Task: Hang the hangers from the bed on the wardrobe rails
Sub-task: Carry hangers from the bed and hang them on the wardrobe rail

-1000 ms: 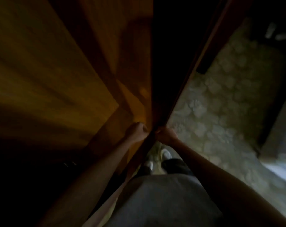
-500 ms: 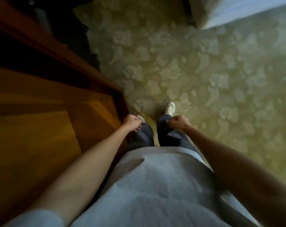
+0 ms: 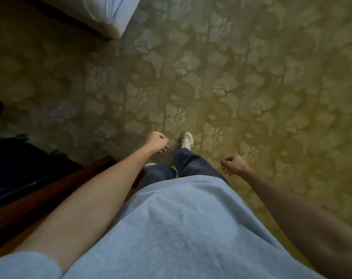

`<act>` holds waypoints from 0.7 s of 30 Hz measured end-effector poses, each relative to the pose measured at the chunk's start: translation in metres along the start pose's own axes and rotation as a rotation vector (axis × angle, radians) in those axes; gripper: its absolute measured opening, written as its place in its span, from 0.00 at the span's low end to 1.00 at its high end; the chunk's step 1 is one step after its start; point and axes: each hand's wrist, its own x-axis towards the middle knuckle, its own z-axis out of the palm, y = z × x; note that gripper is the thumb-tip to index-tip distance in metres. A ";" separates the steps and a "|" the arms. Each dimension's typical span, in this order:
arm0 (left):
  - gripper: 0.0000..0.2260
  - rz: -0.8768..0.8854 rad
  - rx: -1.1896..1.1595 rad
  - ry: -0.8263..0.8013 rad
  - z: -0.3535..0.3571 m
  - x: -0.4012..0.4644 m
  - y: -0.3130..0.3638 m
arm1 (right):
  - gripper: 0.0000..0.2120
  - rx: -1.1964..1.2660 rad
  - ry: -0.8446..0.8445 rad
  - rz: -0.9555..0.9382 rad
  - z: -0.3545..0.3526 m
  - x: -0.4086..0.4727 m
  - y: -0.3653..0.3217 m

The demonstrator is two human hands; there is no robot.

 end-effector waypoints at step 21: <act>0.08 -0.158 -0.010 0.235 -0.182 0.150 0.185 | 0.12 0.136 -0.048 -0.418 -0.278 0.130 -0.447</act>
